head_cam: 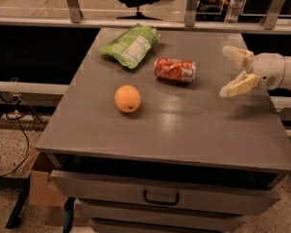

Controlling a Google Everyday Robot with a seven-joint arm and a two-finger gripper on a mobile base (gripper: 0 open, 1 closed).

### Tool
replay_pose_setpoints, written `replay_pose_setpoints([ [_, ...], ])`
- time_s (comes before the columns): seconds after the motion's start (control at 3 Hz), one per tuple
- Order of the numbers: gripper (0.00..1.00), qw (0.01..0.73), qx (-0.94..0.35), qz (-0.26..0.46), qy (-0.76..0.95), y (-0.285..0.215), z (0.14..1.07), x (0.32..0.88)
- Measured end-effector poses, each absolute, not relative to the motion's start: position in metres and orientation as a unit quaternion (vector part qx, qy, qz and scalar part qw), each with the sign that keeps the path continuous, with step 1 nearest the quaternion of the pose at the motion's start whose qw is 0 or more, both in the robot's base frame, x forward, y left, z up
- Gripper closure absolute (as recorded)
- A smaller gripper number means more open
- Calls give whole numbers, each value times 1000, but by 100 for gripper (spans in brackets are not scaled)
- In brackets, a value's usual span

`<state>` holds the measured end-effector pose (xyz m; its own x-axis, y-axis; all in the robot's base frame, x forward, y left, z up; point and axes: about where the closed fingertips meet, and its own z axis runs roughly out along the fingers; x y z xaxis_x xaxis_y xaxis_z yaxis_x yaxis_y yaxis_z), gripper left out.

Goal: Place coke can upright

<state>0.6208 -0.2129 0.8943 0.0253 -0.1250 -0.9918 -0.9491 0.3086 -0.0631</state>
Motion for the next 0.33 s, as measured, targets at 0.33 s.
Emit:
replay_pose_setpoints([
  [0.33,0,556,-440,327,624,-246,901,605],
])
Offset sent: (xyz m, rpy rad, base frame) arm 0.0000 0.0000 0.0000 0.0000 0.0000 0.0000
